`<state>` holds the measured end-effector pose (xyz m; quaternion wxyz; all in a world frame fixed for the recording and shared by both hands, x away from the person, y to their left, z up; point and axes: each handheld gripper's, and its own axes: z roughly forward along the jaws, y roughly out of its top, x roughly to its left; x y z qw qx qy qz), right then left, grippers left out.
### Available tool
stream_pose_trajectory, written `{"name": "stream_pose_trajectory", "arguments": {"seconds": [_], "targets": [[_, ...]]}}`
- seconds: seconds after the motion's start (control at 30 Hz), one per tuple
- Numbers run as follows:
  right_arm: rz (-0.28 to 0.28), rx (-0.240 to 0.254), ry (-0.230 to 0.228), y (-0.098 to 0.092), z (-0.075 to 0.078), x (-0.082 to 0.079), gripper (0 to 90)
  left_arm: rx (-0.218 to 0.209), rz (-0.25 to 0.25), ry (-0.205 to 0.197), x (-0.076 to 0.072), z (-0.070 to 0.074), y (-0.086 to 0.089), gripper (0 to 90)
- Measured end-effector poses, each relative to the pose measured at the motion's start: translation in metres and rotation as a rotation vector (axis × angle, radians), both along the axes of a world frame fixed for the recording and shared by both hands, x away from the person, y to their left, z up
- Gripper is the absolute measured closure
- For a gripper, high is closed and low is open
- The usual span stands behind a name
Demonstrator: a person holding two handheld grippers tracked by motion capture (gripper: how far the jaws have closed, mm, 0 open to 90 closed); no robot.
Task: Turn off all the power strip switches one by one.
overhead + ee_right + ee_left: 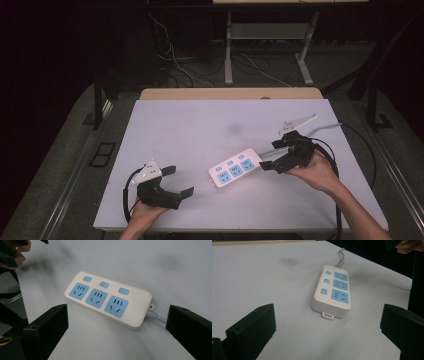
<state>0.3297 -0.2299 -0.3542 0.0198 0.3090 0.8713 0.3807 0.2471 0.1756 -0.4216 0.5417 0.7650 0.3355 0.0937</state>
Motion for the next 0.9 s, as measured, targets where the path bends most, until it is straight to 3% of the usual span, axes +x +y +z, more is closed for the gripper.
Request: {"name": "stream_pose_trajectory", "arguments": {"seconds": [0.77,0.9], "targets": [[0.019,-0.068,0.032,0.023,-0.004,0.028,4.1,-0.005,0.002,0.003,0.000,0.001,0.001,0.0],[0.031,-0.097,0.036,0.029,-0.005,0.031,8.9,-0.011,0.003,0.000,0.000,0.001,0.002,0.0]]}}
